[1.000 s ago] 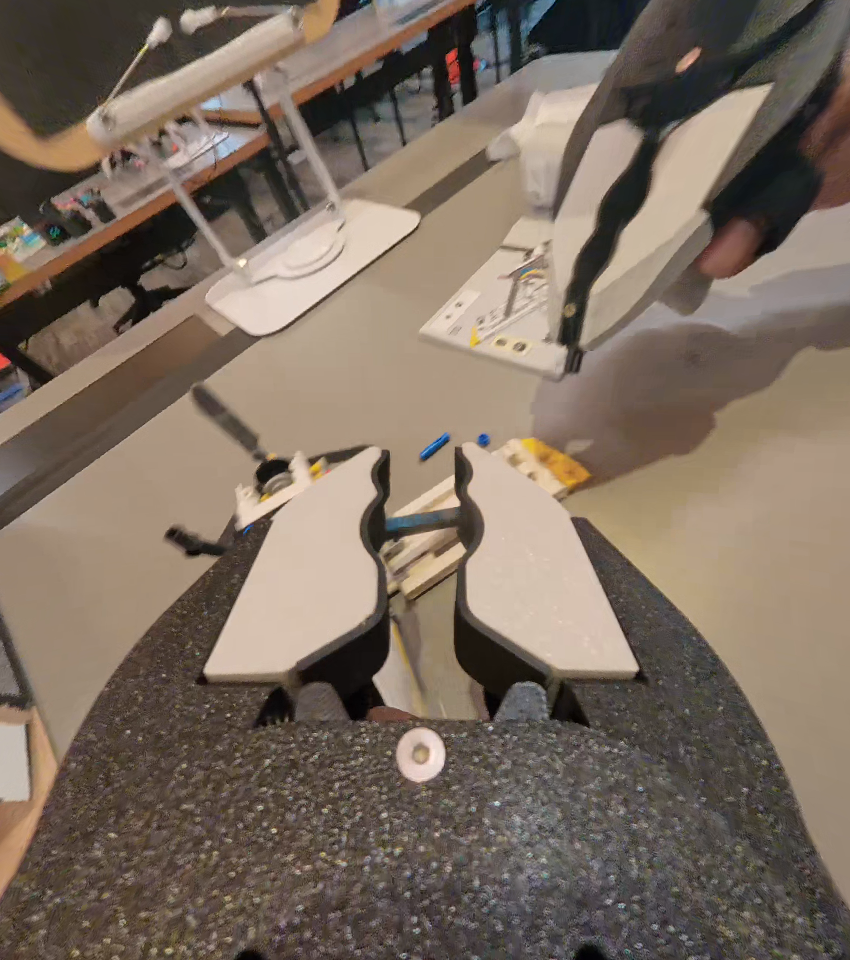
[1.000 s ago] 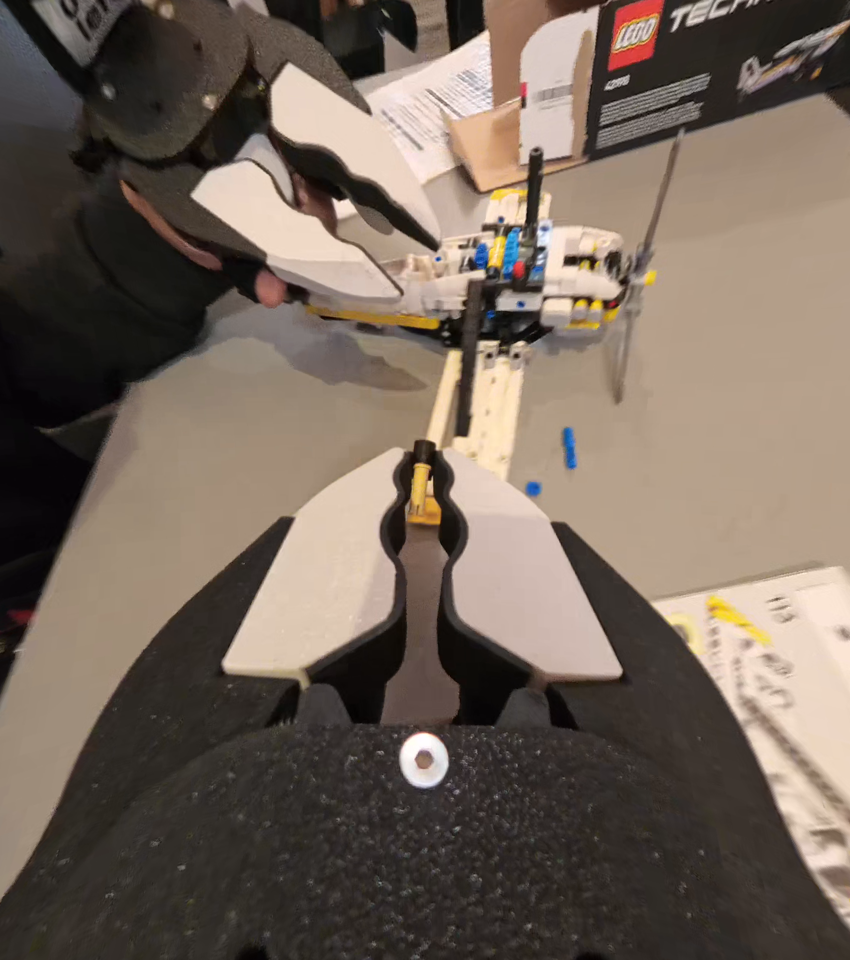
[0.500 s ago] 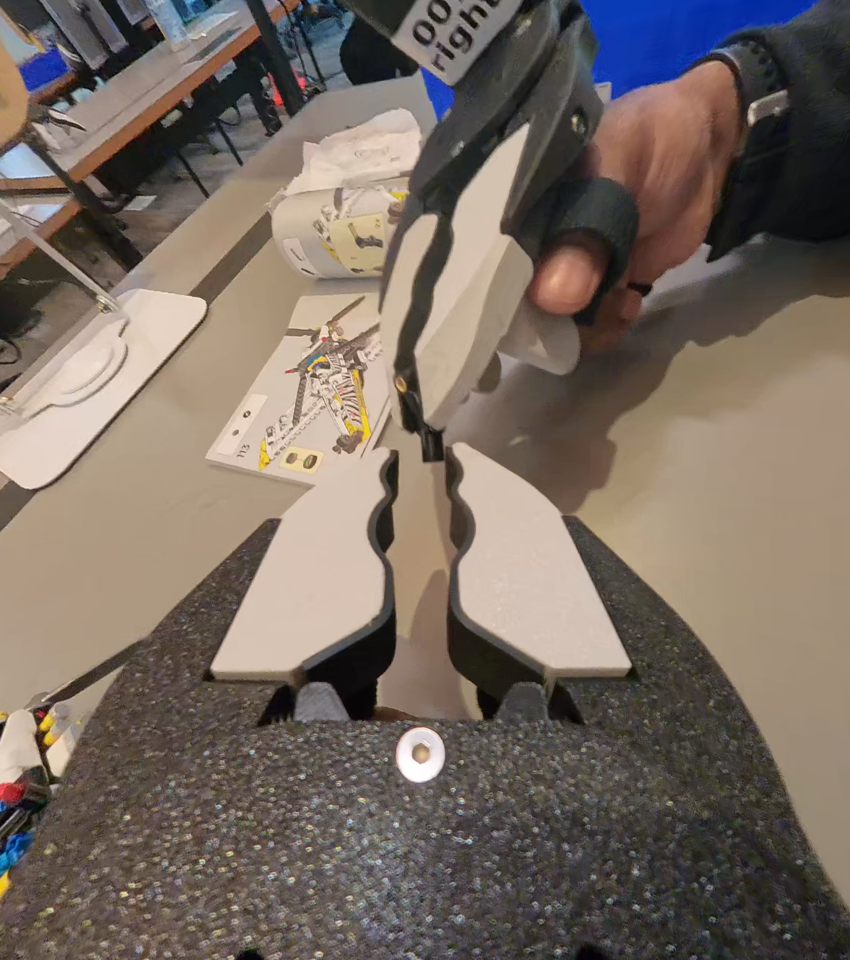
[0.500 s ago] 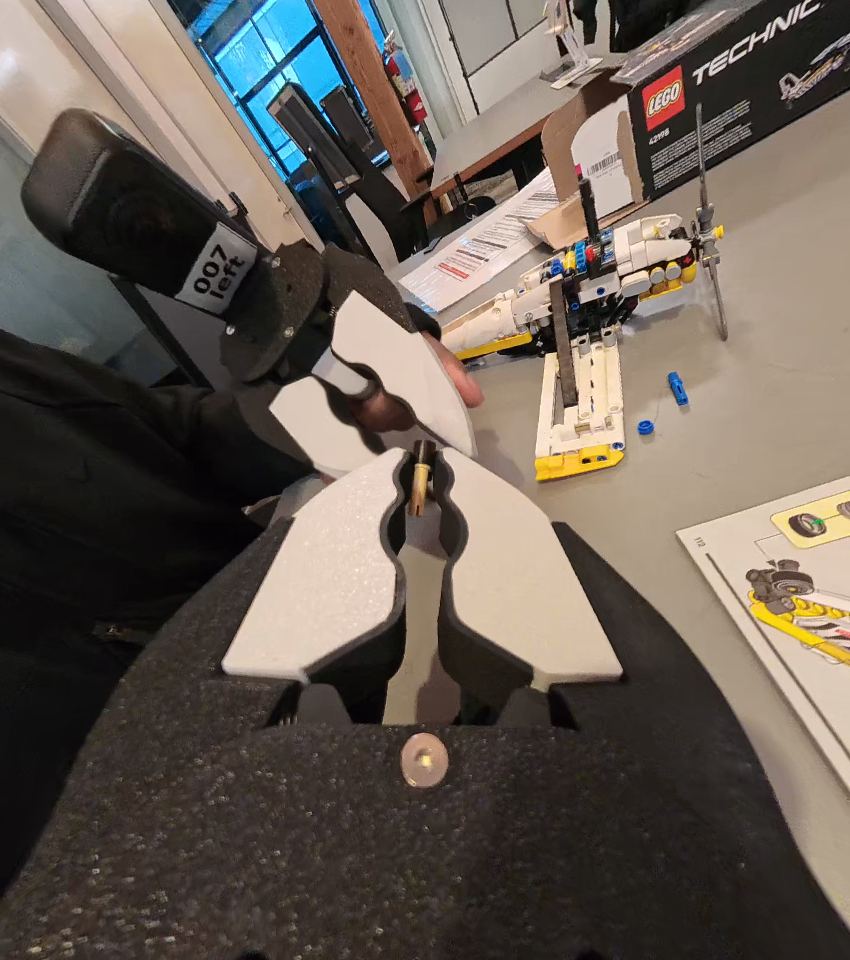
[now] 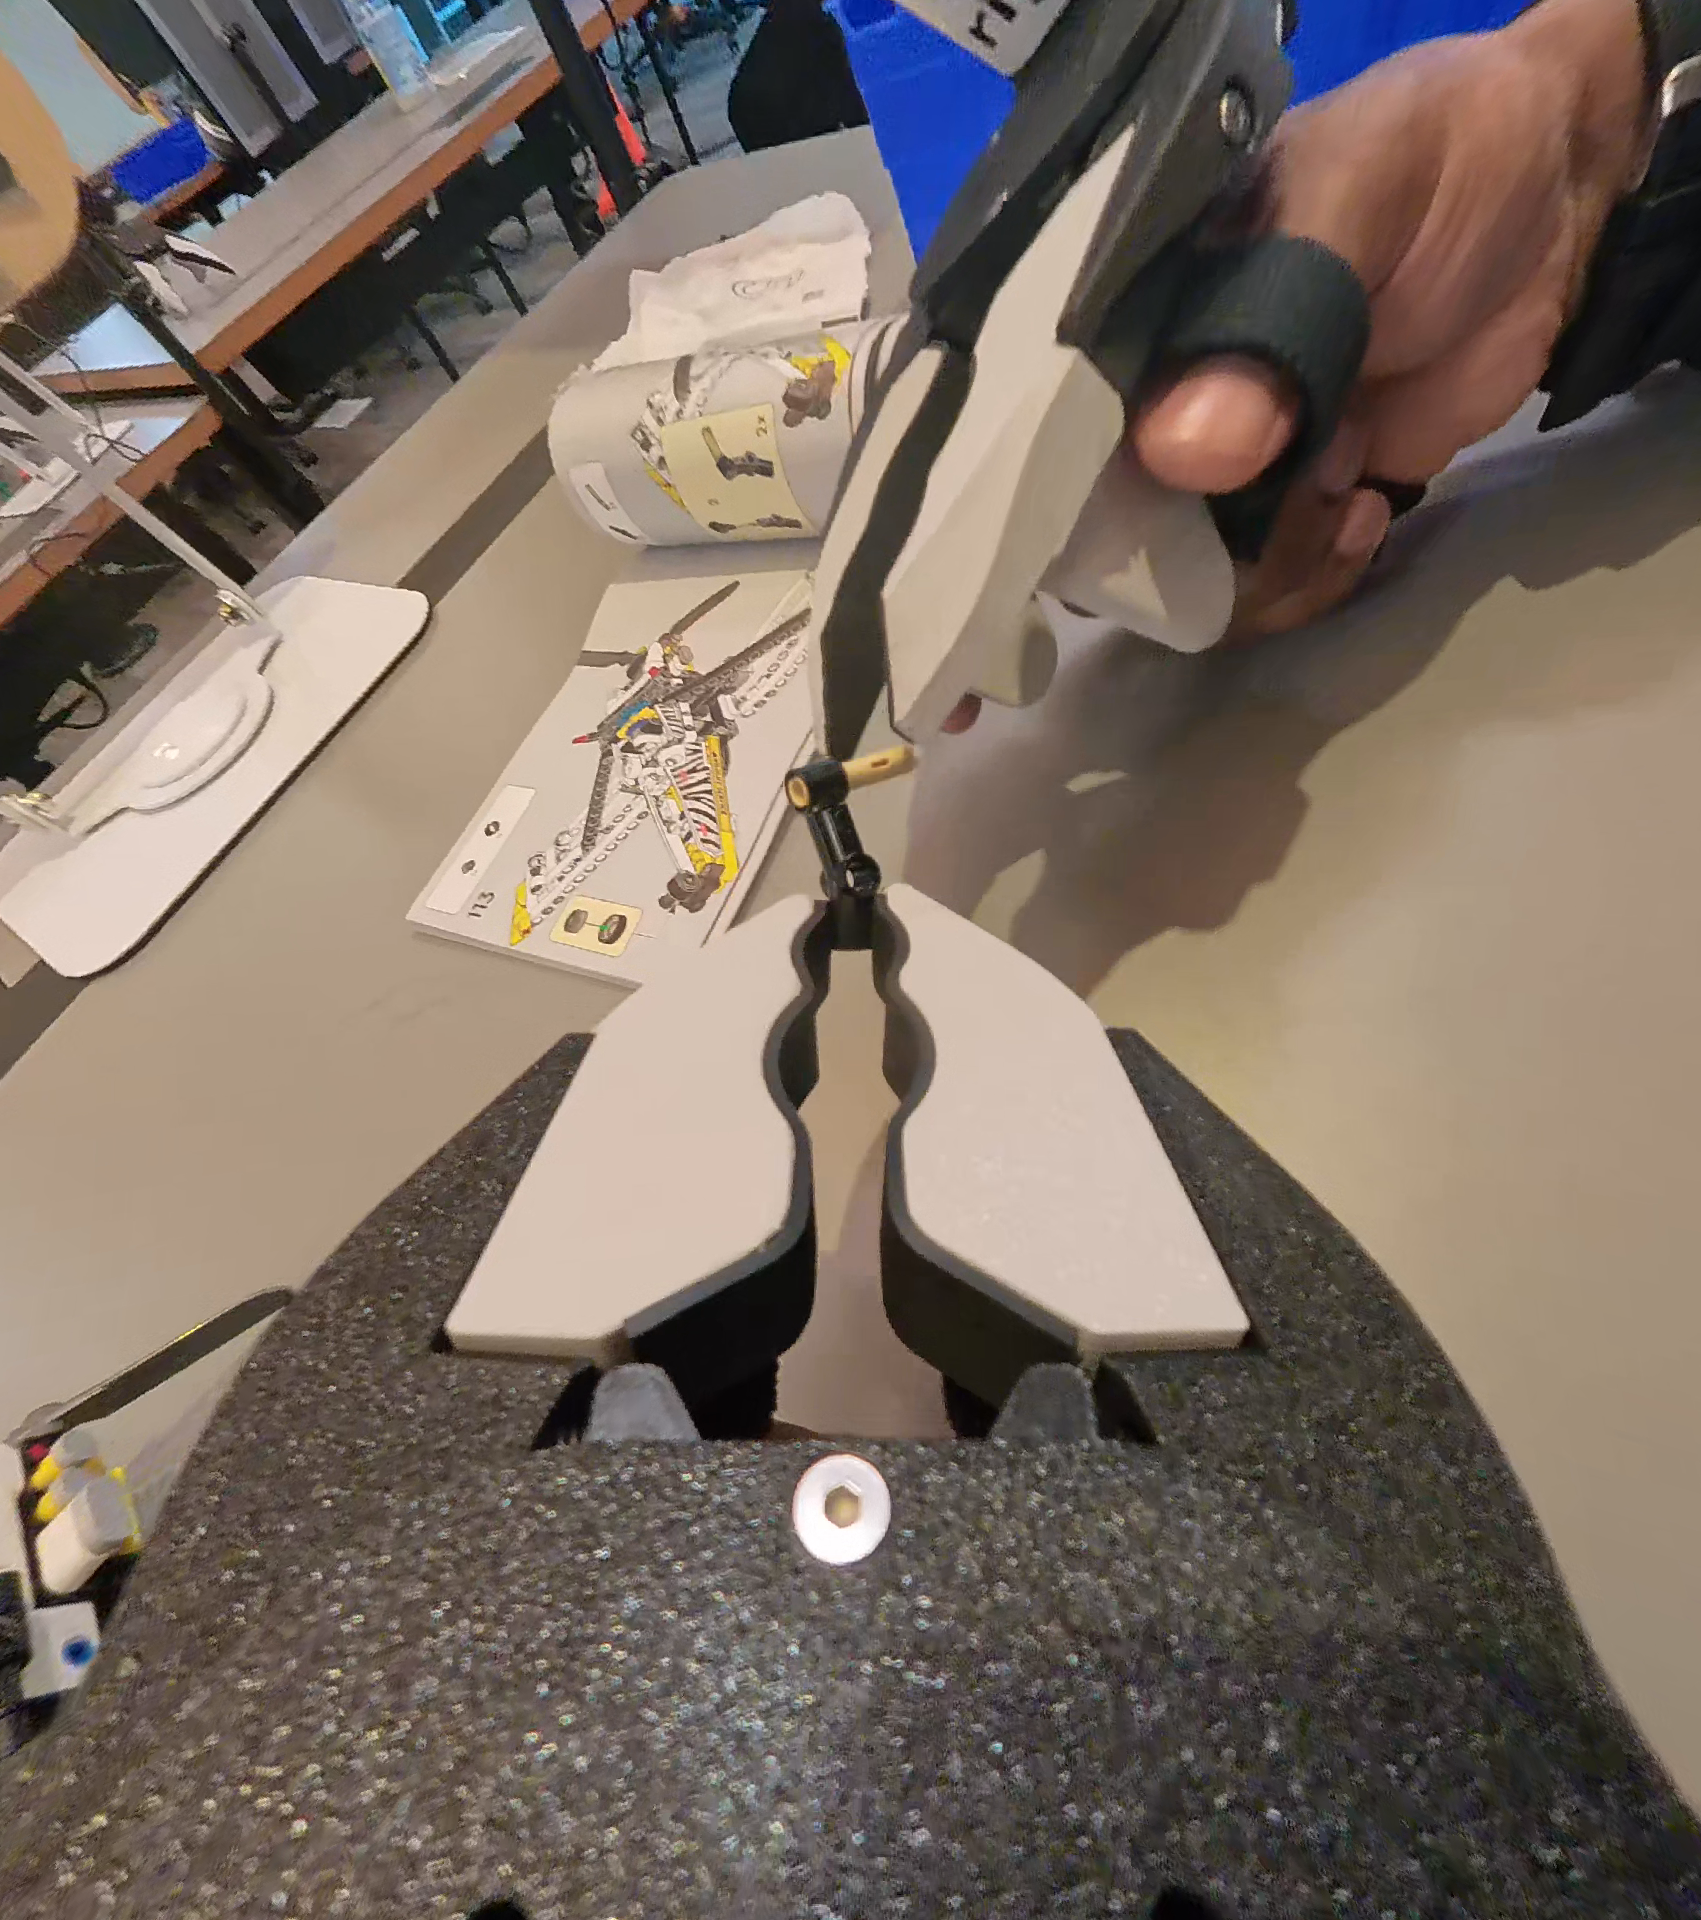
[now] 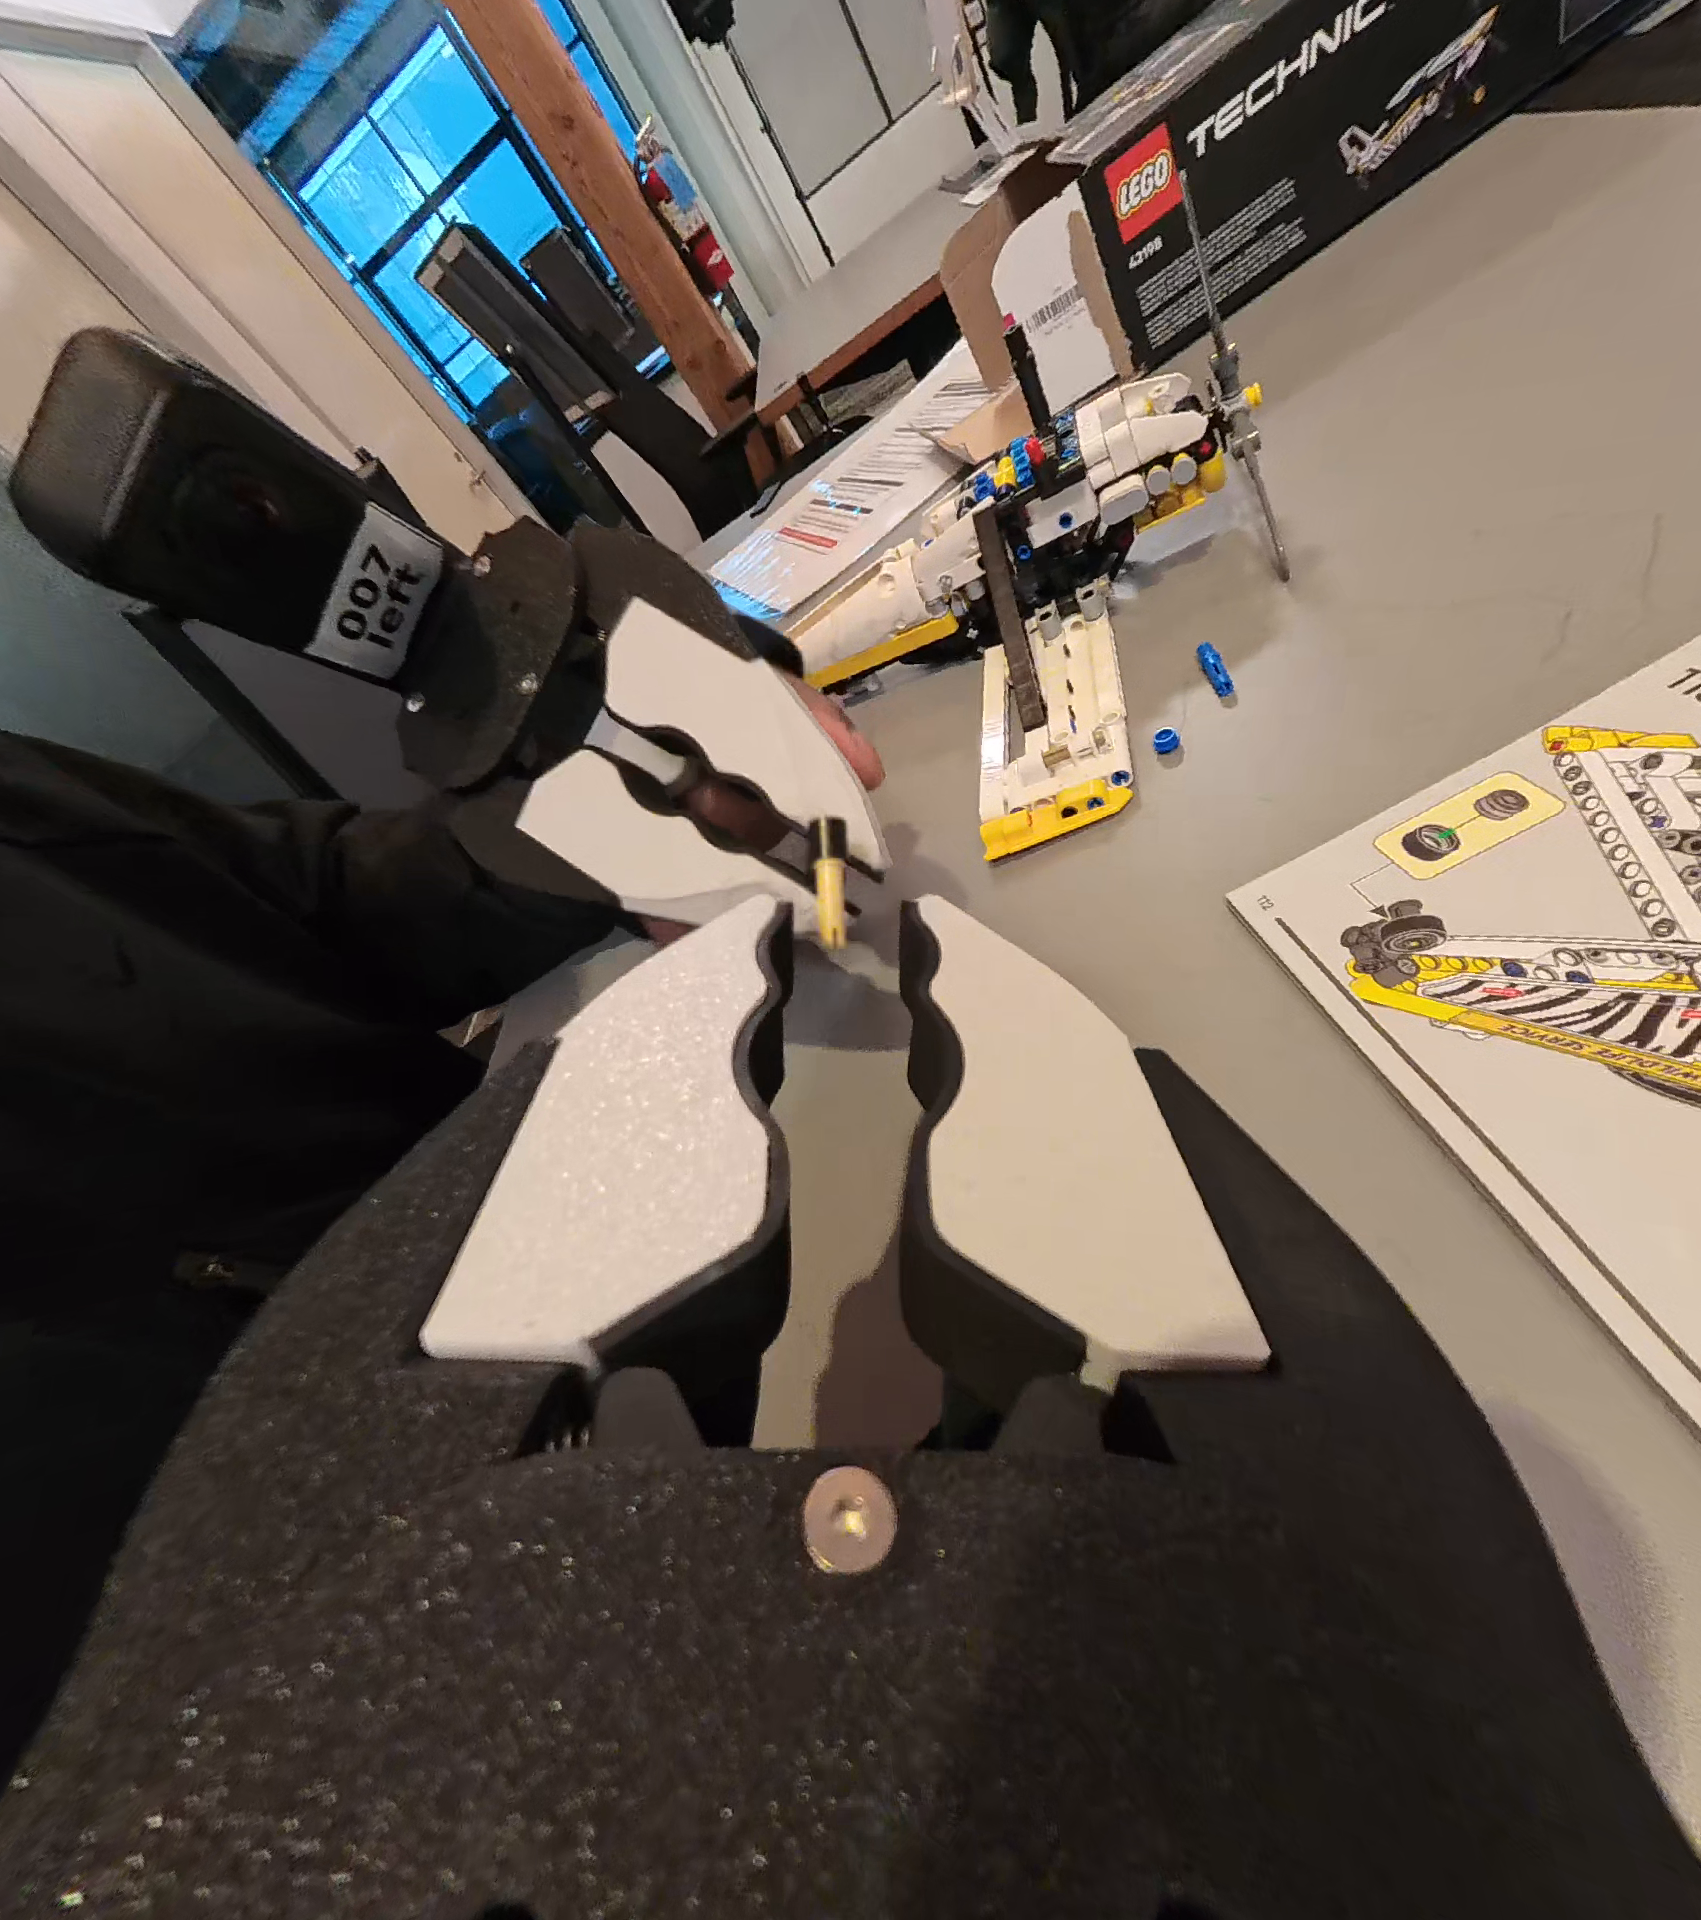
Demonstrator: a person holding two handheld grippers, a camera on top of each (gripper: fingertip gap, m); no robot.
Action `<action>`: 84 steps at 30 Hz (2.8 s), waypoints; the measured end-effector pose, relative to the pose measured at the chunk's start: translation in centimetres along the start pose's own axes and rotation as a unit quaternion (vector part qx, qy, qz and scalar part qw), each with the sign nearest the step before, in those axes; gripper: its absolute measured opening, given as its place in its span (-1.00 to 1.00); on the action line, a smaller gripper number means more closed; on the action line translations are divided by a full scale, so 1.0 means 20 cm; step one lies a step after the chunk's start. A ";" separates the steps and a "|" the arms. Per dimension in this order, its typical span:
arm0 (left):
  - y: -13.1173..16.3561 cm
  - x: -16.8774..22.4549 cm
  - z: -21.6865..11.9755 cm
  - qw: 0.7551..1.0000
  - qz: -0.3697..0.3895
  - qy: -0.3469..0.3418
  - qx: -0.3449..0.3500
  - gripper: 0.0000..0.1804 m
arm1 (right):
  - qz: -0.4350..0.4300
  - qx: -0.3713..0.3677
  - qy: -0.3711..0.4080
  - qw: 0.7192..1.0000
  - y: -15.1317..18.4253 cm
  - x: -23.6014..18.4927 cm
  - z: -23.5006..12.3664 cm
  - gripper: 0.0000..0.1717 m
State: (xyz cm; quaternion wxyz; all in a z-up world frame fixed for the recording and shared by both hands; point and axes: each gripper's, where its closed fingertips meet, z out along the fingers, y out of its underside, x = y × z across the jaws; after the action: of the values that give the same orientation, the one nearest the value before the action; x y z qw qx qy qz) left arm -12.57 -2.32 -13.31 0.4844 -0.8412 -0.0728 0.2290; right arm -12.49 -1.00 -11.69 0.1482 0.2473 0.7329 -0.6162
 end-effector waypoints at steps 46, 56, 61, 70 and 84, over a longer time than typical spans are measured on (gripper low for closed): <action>-0.07 0.01 0.08 0.988 -0.150 0.026 0.031 -0.89 | -0.124 -0.056 0.292 0.947 0.09 -0.05 -0.48 -0.95; -0.53 0.22 0.25 0.977 -0.110 0.164 0.076 -0.89 | -0.106 -0.093 0.571 0.809 -0.02 -0.06 -1.68 -0.95; -1.06 0.38 0.53 0.966 -0.048 0.226 0.119 -0.89 | -0.019 -0.082 0.580 0.810 0.21 0.06 -1.92 -0.95; -1.35 0.75 1.15 0.956 -0.035 0.280 0.084 -0.89 | 0.018 -0.065 0.572 0.817 0.42 0.10 -1.98 -0.89; -1.17 0.65 0.95 0.962 -0.027 0.263 0.070 -0.53 | -0.052 -0.016 0.575 0.817 0.30 -0.25 -1.88 -0.74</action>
State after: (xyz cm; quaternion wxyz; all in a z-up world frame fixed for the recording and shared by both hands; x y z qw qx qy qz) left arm -7.36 29.12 -5.66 0.5501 -0.8335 0.0512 -0.0092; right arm -1.69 35.42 -6.65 -0.3278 0.5158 0.7065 -0.3568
